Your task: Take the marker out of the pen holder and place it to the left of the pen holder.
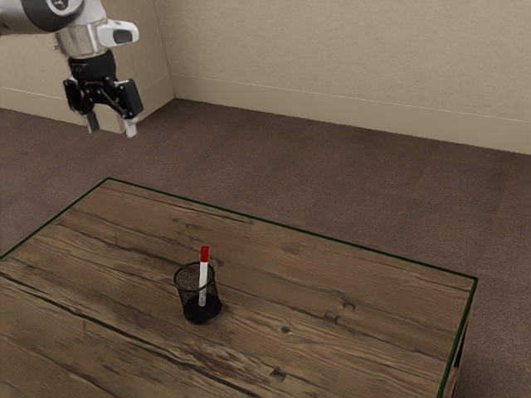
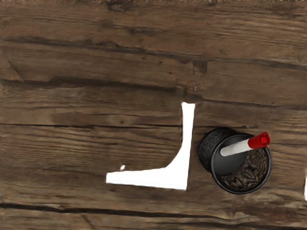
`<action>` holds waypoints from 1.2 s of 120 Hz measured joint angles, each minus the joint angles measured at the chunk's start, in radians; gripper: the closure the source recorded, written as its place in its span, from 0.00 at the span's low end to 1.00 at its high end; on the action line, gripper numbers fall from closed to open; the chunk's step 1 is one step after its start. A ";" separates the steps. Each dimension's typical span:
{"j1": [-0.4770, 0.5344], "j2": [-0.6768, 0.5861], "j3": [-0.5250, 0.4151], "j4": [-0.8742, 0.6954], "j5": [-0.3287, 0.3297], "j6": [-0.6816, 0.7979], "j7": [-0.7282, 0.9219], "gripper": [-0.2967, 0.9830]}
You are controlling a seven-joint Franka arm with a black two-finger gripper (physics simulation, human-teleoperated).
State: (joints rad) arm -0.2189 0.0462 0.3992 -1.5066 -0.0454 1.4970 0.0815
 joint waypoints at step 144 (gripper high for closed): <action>0.028 0.264 -0.271 -0.331 0.021 0.438 -0.127 0.25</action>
State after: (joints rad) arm -0.1906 0.3103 0.1286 -1.8380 -0.0248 1.9347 -0.0450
